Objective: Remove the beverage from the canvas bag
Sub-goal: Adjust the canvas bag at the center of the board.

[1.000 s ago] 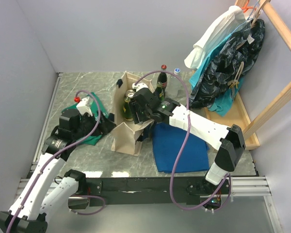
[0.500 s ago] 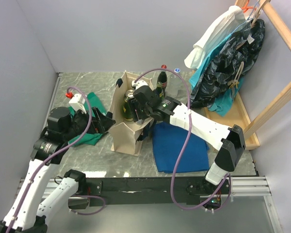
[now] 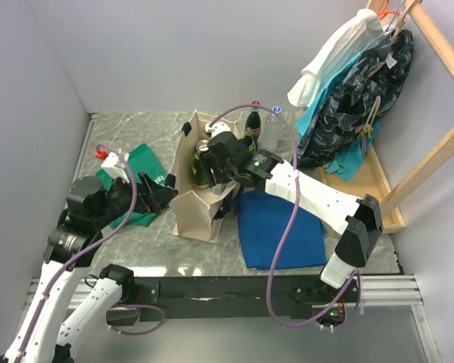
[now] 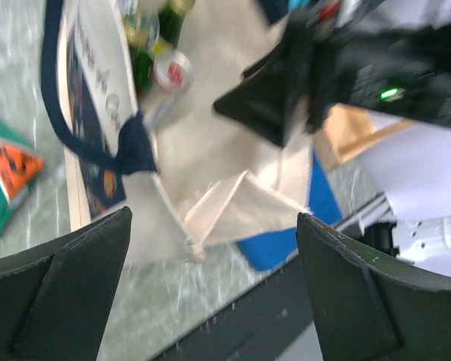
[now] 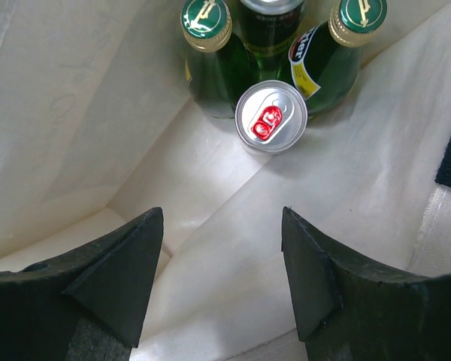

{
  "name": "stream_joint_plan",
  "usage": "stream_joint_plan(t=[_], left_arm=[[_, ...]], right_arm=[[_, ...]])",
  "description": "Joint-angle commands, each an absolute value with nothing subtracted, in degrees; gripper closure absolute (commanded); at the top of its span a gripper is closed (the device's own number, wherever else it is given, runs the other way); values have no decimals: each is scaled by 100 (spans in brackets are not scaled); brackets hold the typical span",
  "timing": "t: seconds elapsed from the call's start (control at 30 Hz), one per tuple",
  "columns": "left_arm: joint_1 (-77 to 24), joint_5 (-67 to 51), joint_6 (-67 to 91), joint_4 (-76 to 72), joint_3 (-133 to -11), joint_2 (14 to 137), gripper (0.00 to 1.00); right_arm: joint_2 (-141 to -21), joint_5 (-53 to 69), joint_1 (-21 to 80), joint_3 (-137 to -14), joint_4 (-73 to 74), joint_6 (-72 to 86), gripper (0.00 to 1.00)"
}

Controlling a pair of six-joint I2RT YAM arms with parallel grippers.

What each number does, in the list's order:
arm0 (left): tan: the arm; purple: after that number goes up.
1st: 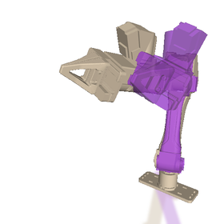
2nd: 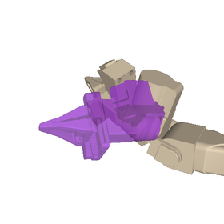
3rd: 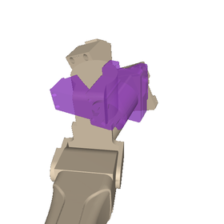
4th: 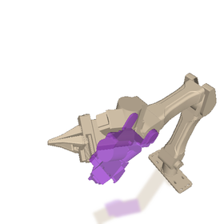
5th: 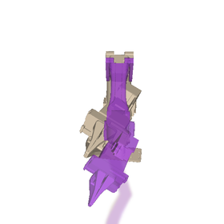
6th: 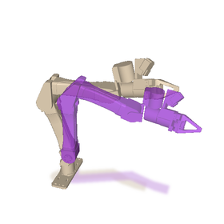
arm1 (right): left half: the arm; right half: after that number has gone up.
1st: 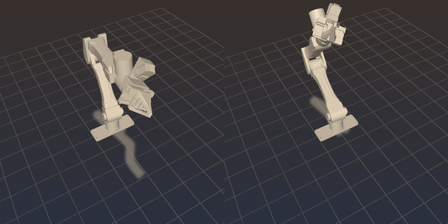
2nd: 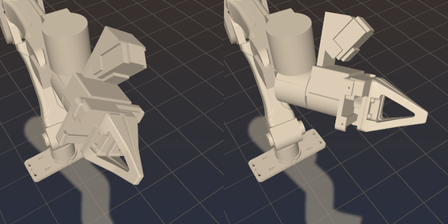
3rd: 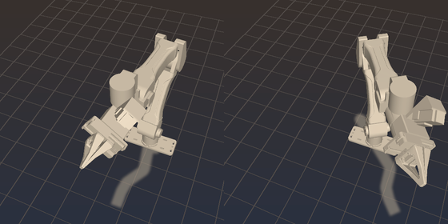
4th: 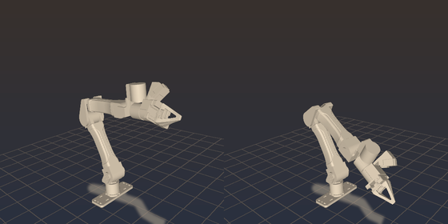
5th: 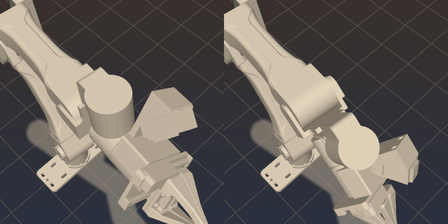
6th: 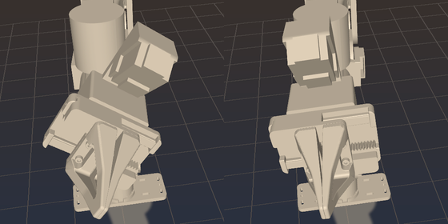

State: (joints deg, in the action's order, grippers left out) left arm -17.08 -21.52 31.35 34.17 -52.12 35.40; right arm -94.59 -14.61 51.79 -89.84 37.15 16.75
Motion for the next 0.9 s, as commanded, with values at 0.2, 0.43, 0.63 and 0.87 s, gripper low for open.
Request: stream_joint_plan(t=[0.2,0.43,0.63,0.87], left_arm=[[-1714,-2548,3041,1987,-6003,3963,4],[-1714,-2935,2839,1793,-5678,4306,4],[-1723,-3787,2751,1775,-5590,4842,4],[-1837,-4192,2619,1740,-5397,5053,4]], right_arm=[[-9123,-1653,5203,-9132,3332,1644,29],[-9307,-1573,5212,-9579,3163,1477,29],[-9361,-1582,5212,-9634,3305,1450,29],[-9325,-1529,5221,-9536,3313,1564,29]])
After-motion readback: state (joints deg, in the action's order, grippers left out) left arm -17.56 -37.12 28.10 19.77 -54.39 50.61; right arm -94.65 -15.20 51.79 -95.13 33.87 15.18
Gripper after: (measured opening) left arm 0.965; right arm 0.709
